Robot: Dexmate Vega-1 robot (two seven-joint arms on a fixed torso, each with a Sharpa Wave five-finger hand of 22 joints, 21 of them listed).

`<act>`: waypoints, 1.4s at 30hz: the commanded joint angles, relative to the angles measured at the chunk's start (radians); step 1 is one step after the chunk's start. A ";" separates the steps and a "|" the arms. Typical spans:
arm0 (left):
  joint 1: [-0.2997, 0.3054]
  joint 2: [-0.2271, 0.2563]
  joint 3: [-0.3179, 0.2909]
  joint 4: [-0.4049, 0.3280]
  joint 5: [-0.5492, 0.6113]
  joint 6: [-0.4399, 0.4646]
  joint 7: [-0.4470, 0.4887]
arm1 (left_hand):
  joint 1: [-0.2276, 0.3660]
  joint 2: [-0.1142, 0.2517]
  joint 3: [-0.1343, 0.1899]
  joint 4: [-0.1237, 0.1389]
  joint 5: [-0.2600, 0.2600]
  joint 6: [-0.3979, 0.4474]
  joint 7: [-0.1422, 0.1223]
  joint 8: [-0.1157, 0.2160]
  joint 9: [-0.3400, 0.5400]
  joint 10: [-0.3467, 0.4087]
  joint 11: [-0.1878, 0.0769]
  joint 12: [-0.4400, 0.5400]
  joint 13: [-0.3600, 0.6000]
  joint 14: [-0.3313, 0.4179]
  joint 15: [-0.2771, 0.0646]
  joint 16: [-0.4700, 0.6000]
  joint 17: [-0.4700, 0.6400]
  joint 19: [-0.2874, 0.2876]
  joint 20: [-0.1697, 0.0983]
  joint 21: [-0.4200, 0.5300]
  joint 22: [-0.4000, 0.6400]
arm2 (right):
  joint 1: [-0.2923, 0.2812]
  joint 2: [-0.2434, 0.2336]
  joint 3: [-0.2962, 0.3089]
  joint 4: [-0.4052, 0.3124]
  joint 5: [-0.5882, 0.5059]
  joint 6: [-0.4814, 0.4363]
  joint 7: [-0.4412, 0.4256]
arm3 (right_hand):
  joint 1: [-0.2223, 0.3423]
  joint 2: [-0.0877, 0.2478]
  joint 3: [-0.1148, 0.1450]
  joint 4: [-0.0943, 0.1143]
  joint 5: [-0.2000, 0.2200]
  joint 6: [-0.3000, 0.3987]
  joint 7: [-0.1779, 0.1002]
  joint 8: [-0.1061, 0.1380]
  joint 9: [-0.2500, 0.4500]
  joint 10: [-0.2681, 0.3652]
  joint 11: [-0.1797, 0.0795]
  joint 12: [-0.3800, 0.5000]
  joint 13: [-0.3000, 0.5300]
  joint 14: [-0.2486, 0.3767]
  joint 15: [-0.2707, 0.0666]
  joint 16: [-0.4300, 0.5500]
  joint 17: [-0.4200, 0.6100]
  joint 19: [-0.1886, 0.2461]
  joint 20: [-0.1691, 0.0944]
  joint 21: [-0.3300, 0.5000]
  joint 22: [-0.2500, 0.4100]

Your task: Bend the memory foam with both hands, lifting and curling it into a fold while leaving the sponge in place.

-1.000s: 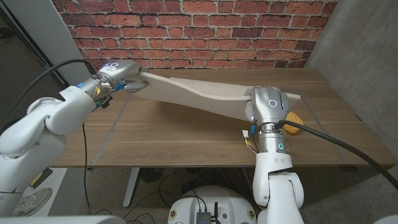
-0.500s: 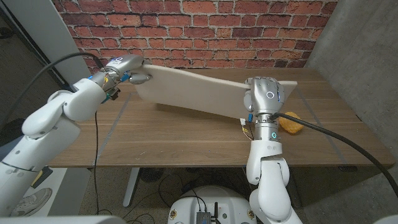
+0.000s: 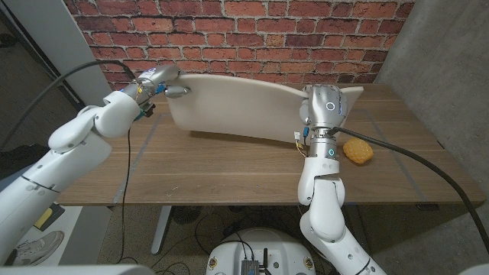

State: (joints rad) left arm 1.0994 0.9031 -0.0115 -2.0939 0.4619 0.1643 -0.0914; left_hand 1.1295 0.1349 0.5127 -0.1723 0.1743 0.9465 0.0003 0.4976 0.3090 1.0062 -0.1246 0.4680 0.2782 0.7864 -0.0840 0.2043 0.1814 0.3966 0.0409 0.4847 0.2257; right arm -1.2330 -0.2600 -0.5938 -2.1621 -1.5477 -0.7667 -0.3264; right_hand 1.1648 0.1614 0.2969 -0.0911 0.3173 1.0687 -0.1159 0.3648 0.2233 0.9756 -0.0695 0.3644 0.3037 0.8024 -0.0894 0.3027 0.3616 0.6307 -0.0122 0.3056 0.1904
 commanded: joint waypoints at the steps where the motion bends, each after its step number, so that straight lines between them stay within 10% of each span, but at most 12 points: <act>1: -0.211 0.081 0.215 0.092 -0.072 0.053 0.021 | 0.045 0.038 0.034 0.023 0.007 0.016 0.023 -0.004 0.002 0.003 0.004 0.031 0.276 0.012 -0.108 -0.001 0.001 0.006 -0.001 0.008 0.005 | 0.132 -0.049 -0.023 0.089 0.124 -0.049 -0.015 | -0.006 0.001 0.013 -0.002 0.008 0.031 0.033 -0.004 0.000 0.001 0.002 0.006 0.003 0.007 -0.127 -0.010 -0.001 -0.002 0.000 0.000 0.000; 42: -0.532 -0.096 0.613 0.280 0.115 0.284 0.158 | 0.032 0.031 0.041 0.017 0.014 0.018 0.026 -0.017 -0.012 0.009 0.007 0.020 0.270 0.038 -0.109 -0.001 -0.002 0.013 -0.008 0.036 0.009 | 0.433 -0.221 -0.096 0.371 0.545 -0.016 -0.253 | -0.019 -0.006 0.030 -0.007 0.011 0.031 0.027 -0.015 -0.013 -0.010 -0.008 -0.004 0.000 0.014 -0.130 -0.030 -0.004 0.002 -0.003 0.000 -0.002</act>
State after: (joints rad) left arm 0.6398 0.8707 0.5044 -1.8682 0.5061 0.3836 0.0383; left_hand 1.1352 0.1292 0.5226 -0.1818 0.1793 0.9471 0.0113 0.4857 0.2942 1.0004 -0.1151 0.4778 0.2783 0.8115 -0.0947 0.2043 0.1766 0.4036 0.0337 0.5148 0.2304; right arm -0.8620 -0.4368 -0.6716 -1.8520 -1.1089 -0.8141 -0.5160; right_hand 1.1481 0.1516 0.3205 -0.0980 0.3212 1.0809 -0.1032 0.3466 0.2065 0.9695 -0.0752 0.3628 0.3019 0.8075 -0.0946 0.2726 0.3552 0.6307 -0.0123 0.3057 0.1861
